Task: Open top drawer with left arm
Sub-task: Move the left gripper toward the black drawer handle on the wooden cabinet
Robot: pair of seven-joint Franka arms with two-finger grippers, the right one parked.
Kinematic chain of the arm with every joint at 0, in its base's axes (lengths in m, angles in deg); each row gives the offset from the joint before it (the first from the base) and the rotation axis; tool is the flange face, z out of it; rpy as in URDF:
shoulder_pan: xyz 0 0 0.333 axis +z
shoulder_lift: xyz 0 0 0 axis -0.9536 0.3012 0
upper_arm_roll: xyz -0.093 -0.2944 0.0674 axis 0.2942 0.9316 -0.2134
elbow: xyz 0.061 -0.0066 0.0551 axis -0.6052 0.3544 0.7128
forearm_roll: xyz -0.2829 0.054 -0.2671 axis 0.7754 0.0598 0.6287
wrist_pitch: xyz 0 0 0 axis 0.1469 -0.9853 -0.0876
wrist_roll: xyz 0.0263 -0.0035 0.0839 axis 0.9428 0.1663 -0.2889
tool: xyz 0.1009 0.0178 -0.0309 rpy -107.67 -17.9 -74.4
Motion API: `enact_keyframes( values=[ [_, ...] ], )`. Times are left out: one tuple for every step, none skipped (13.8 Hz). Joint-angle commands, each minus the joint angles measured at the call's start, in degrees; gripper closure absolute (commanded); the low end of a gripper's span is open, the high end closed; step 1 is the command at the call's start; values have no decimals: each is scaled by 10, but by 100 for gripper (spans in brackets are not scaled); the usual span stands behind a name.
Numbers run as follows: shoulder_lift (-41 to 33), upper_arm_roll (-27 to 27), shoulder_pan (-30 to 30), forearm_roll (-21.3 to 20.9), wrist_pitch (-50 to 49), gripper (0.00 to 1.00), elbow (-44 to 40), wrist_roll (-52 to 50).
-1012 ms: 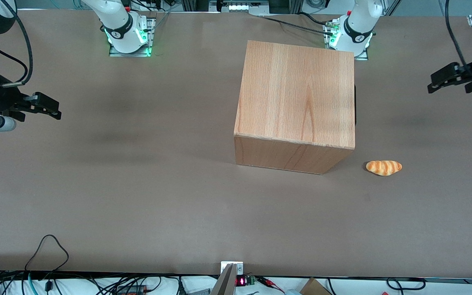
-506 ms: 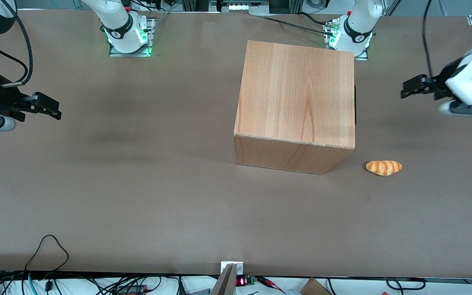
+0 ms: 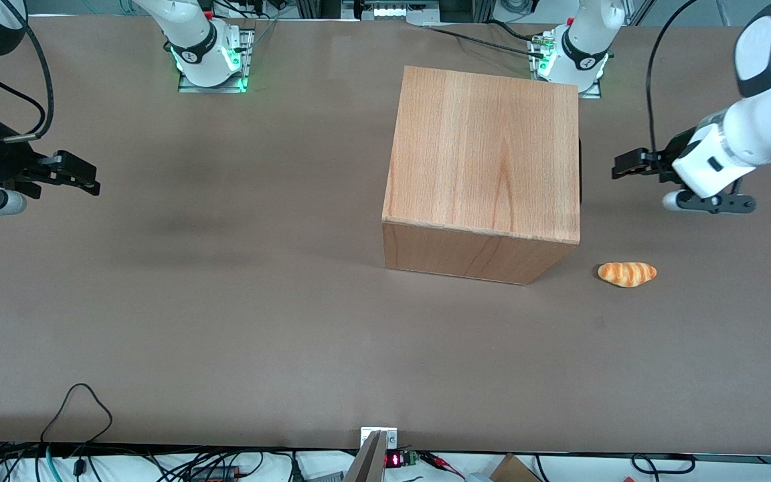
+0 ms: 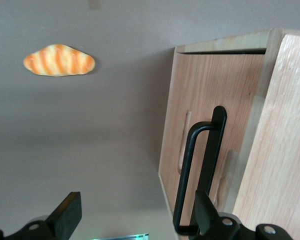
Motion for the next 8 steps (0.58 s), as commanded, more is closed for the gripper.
enact_keyframes(
  values=[
    [-24,1,0,34,44,0,58,14],
    [-23,1,0,40,53,0,68,17],
    [-23,1,0,42,55,0,72,23],
    [-23,1,0,42,55,0,76,28],
    [-23,1,1,49,60,0,82,35],
    [-23,1,3,56,69,0,91,41],
    [-23,1,3,58,75,0,101,47],
    [-23,1,3,58,79,0,106,51]
  ],
)
